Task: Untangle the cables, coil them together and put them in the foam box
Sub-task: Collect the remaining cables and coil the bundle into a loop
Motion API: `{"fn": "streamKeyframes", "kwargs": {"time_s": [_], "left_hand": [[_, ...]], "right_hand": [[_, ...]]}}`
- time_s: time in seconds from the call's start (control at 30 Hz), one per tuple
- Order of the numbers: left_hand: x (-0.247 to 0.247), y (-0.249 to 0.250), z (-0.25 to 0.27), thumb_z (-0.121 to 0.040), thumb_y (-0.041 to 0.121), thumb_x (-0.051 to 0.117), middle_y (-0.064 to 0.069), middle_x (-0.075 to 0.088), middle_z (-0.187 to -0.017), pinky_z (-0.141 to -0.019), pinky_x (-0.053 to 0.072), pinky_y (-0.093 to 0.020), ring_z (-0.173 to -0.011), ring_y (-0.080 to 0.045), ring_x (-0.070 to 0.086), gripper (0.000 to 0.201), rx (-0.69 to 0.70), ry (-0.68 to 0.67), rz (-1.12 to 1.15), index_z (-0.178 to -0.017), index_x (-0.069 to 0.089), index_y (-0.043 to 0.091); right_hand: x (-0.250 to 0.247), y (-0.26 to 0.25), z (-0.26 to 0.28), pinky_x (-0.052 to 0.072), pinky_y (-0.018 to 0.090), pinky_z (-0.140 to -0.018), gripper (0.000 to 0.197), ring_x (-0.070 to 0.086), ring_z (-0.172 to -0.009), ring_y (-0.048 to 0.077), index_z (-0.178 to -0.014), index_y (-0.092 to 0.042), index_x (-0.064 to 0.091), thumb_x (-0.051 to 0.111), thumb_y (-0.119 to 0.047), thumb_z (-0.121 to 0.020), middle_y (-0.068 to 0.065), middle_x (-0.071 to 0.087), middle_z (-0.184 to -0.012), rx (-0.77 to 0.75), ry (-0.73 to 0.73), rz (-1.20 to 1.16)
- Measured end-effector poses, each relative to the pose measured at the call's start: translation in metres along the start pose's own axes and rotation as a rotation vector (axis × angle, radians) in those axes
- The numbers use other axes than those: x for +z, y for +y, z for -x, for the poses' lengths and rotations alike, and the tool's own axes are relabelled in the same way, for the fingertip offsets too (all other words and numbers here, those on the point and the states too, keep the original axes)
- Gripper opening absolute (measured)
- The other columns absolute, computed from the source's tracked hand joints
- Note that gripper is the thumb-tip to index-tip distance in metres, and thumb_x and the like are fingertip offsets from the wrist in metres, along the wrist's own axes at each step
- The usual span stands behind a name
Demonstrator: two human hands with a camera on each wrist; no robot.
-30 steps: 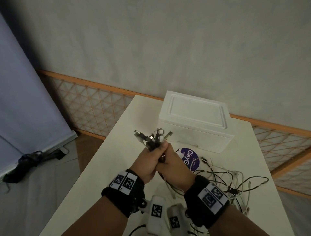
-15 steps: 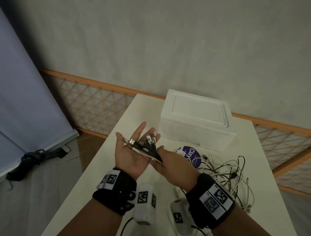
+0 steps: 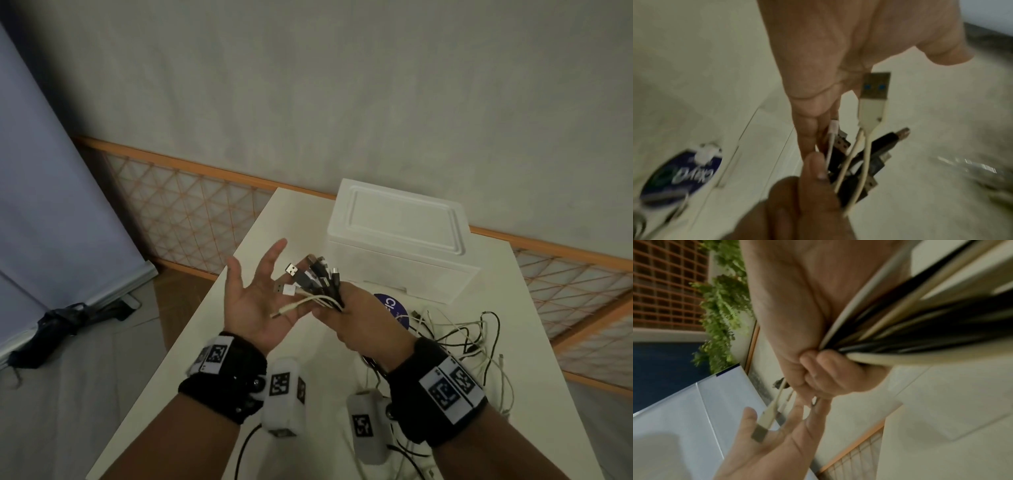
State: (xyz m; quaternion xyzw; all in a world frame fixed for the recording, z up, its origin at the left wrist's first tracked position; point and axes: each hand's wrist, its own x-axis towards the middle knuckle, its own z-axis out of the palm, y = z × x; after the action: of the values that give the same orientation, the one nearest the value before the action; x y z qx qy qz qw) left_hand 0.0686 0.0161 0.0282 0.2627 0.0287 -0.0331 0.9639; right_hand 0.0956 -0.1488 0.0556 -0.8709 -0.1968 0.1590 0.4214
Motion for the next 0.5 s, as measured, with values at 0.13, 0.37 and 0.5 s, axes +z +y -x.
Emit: {"fn": "streamKeyframes", "kwargs": {"time_s": [0.13, 0.37, 0.5], "left_hand": [[0.001, 0.005, -0.002, -0.079, 0.019, 0.075, -0.013, 0.049, -0.144, -0.095, 0.051, -0.042, -0.121, -0.029, 0.058, 0.06, -0.008, -0.129, -0.441, -0.134, 0.052, 0.022], [-0.012, 0.014, -0.002, -0.049, 0.006, 0.093, -0.013, 0.05, -0.135, -0.101, 0.044, -0.031, -0.125, -0.028, 0.053, 0.114, -0.073, -0.434, -0.704, -0.144, 0.034, 0.029], [-0.009, 0.005, -0.007, -0.052, 0.021, 0.093, -0.004, 0.061, -0.115, -0.085, 0.051, -0.035, -0.102, -0.025, 0.062, 0.076, 0.073, -0.29, -0.749, -0.117, 0.056, 0.032]], "right_hand": [[0.001, -0.006, 0.002, 0.034, 0.021, -0.048, 0.024, 0.04, -0.046, 0.001, -0.098, -0.01, 0.056, 0.057, -0.033, -0.093, -0.011, 0.045, -0.061, 0.004, -0.058, 0.012], [-0.013, -0.013, 0.009, 0.021, 0.02, -0.043, 0.015, 0.027, -0.044, 0.008, -0.087, -0.019, 0.055, 0.054, -0.032, -0.095, -0.004, 0.037, -0.057, 0.256, -0.213, -0.479], [-0.008, -0.016, 0.005, 0.02, 0.02, -0.042, 0.018, 0.027, -0.042, 0.009, -0.084, -0.017, 0.051, 0.055, -0.033, -0.091, -0.003, 0.038, -0.055, 0.33, -0.17, -0.427]]}}
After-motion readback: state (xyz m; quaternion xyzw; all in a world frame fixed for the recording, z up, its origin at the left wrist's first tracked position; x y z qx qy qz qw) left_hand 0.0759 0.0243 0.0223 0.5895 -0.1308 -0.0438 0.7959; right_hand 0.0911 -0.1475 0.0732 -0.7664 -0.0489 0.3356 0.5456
